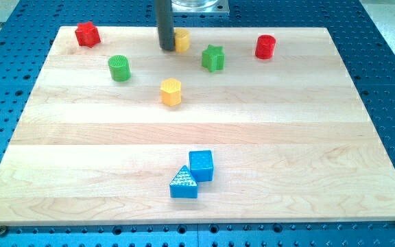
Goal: Drag the green star close to the left side of the red circle
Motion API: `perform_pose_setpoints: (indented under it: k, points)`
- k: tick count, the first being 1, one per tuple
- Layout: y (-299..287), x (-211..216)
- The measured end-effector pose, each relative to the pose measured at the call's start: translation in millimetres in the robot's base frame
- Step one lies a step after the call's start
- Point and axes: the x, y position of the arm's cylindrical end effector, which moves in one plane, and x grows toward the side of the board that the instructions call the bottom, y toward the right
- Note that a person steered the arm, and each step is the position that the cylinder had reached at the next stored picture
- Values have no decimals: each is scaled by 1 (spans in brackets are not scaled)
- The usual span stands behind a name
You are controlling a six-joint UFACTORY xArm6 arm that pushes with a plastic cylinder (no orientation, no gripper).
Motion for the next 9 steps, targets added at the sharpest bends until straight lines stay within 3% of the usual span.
perform_pose_setpoints:
  k: [5, 6, 7, 9]
  points:
    - [-11, 11]
    - [13, 51]
    - [46, 60]
    - [79, 16]
